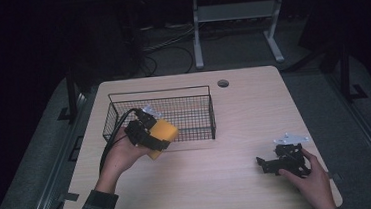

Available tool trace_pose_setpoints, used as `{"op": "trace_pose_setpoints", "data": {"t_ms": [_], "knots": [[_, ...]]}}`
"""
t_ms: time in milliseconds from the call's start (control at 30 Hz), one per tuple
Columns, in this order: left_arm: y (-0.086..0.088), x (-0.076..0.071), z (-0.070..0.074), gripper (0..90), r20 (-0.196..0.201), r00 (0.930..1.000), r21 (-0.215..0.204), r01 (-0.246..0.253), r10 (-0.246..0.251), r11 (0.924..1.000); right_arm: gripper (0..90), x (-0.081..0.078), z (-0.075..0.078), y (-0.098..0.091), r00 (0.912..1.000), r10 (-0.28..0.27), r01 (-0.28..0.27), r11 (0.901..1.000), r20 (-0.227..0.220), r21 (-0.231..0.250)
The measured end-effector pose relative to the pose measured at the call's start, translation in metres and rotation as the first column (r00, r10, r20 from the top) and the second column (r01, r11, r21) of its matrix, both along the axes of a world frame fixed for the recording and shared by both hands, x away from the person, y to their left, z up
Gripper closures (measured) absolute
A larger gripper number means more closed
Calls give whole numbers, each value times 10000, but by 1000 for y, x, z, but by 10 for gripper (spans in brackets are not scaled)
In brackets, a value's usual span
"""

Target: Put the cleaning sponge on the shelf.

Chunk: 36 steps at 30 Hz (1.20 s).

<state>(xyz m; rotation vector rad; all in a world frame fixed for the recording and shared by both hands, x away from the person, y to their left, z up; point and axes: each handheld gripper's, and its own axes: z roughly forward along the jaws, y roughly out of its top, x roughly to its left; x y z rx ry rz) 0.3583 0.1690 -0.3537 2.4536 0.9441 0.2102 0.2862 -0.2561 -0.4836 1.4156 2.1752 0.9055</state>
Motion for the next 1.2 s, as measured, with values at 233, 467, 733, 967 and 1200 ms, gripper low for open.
{"op": "trace_pose_setpoints", "data": {"t_ms": [233, 467, 733, 967, 1200], "knots": [[5, 8, 4, 222, 154, 9998, 70, -156, 155, 9999, 0, 0, 0, 0, 10000, -24, 24, 10000, -38, 30], [7, 16, 9, 222, 294, 9990, 128, -337, 333, 9993, 0, 0, 0, 0, 10000, -5, 5, 10000, -16, 14], [11, 25, 9, 222, 313, 9983, 203, -500, 494, 9985, 0, 0, 0, 0, 10000, -6, 6, 10000, -15, 16], [14, 35, 7, 222, 327, 9972, 227, -685, 677, 9974, 0, 0, 0, 0, 10000, 0, 0, 10000, -14, 9], [20, 44, 7, 222, 391, 9950, 225, -923, 914, 9955, 0, 0, 0, 0, 10000, -3, 3, 10000, -16, 12]]}}
